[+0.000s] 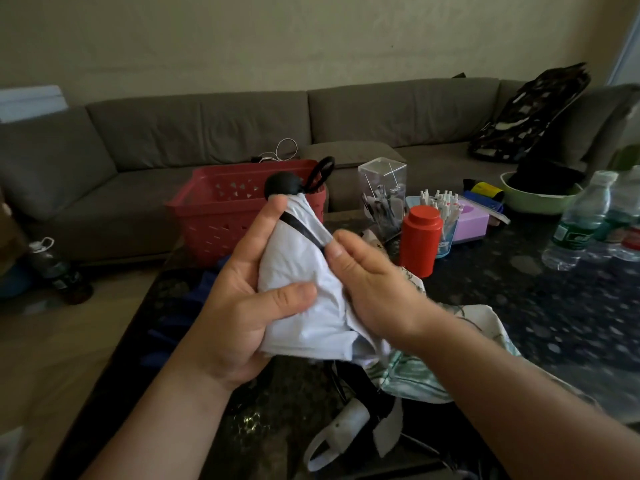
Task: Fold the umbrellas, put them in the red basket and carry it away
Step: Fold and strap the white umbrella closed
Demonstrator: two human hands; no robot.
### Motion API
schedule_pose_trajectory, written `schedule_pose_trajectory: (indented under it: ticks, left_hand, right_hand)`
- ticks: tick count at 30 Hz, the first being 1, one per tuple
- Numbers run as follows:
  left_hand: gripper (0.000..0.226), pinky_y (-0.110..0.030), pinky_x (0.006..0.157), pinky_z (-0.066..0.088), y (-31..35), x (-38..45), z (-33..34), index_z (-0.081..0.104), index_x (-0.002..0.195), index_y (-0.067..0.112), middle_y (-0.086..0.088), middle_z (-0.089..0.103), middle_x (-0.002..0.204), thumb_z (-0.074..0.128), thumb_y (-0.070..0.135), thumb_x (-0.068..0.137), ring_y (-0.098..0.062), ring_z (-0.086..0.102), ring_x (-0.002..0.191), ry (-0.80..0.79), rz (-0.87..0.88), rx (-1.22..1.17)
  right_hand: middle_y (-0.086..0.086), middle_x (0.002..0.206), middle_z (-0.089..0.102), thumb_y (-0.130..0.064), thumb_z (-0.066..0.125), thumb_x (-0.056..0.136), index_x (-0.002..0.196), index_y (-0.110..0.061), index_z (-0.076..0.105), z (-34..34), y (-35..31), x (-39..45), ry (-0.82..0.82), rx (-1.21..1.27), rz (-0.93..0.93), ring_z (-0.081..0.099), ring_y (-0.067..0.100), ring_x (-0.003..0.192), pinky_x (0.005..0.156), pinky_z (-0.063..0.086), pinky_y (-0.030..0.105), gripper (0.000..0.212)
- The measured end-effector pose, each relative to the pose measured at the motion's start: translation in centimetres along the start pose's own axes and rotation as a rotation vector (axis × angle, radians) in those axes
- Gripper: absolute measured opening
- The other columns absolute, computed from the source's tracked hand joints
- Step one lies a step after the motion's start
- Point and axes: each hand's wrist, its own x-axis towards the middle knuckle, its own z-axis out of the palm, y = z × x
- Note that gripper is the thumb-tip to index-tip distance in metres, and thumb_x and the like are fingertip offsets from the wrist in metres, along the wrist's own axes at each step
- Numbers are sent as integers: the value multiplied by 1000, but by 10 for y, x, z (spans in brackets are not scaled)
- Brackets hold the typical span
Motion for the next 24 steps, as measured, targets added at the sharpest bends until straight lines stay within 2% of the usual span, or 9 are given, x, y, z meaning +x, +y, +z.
schedule_pose_trajectory:
  ticks: [3,7,9,11,12,15,18,22,24]
  left_hand:
    - [85,-42,86,63,-4,0,0,58,144,48,2,66,144,66,-5,78,-28,68,126,52,-12,-36]
    - [85,-35,87,62,-4,-1,2,57,143,46,10,72,133,75,-10,81,-22,72,120,28,-29,78]
    - [89,-30,90,60,-4,-1,6,48,146,48,21,69,135,71,-7,81,-14,69,125,17,-22,121]
    - [90,-30,93,59,-6,-2,10,46,146,52,22,66,139,71,-3,80,-13,67,127,0,-34,148]
    - [90,-30,93,59,-8,-2,12,46,145,54,22,66,140,74,-2,80,-13,67,128,-5,-47,162]
    - [90,-32,95,59,-12,-3,14,46,147,51,16,66,143,77,-3,82,-16,66,130,-33,-79,171]
    - [90,-34,96,59,-12,-4,13,50,145,56,6,64,147,78,1,79,-24,65,132,-78,-113,100]
    - [95,-34,97,58,-10,-6,14,38,150,55,5,65,146,74,0,80,-25,64,133,-128,-137,74]
    - [95,-35,100,57,-11,-7,16,38,149,58,6,63,148,74,3,80,-25,62,135,-140,-134,78]
  right_hand:
    - [9,94,57,-29,46,111,105,5,52,5,7,1,0,20,50,55,22,88,81,49,43,36]
    - [9,86,60,-29,57,106,94,-11,64,-15,-7,5,50,22,110,57,26,79,73,47,44,23]
    - [7,94,71,-29,58,104,106,-9,68,-24,-21,6,71,59,111,70,24,86,73,57,36,22]
    - [-5,104,79,-39,63,97,115,-20,71,-28,-32,5,36,33,113,75,9,96,73,59,22,27]
    - [-5,107,79,-43,67,92,114,-23,72,-28,-34,5,-1,10,126,75,9,99,76,61,23,30]
    - [10,104,79,-43,77,91,112,-11,72,-22,-26,6,-96,-67,205,77,27,95,86,61,46,39]
    - [12,86,71,-45,82,86,107,-5,70,-19,-21,6,-80,-101,203,68,25,75,70,54,42,47]
    - [14,80,71,-50,80,78,99,1,71,-22,-23,4,-91,-113,204,67,27,70,67,53,41,56]
    - [12,80,74,-45,79,81,95,-2,74,-22,-24,2,-101,-95,194,70,25,70,67,56,37,45]
